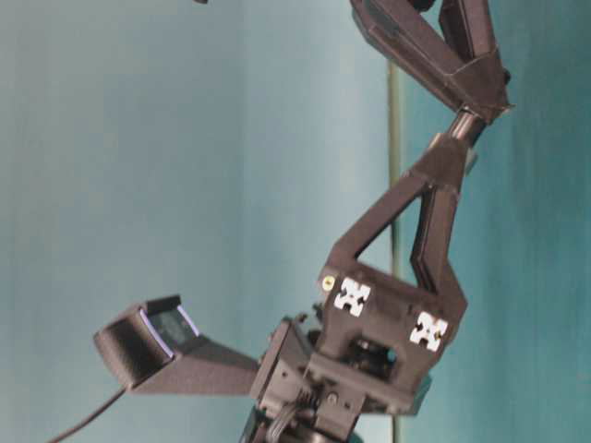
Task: Insert the washer onto the shaft with both hands.
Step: 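Push the washer with the left gripper onto the shaft's threaded end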
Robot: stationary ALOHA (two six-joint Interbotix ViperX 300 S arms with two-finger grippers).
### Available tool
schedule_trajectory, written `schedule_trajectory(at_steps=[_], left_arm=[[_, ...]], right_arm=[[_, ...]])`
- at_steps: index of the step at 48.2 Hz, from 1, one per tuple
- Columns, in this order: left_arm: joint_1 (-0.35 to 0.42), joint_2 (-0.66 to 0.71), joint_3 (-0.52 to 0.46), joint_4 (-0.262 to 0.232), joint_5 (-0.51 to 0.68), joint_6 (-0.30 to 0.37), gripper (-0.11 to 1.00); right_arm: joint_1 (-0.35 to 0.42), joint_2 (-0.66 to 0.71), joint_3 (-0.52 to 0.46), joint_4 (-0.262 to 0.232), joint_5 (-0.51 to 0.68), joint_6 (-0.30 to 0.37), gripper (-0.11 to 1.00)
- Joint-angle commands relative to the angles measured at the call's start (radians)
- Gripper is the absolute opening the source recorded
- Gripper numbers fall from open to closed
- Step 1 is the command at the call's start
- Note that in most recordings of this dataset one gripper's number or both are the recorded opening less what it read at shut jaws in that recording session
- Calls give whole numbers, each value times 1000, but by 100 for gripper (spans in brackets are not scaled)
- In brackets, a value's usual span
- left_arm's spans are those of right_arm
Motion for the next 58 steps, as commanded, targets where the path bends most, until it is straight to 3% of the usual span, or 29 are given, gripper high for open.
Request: schedule_trajectory(at_steps=[1,35,58], left_arm=[[-11,0,-26,3,8,0,36],[-17,18,-60,3,49,5,36],[-9,12,-81,3,141,-48,37]], right_arm=[[-6,-9,-17,3,-14,2,0],[-6,-8,-21,5,-12,3,0],[-5,-8,-21,5,9,2,0]])
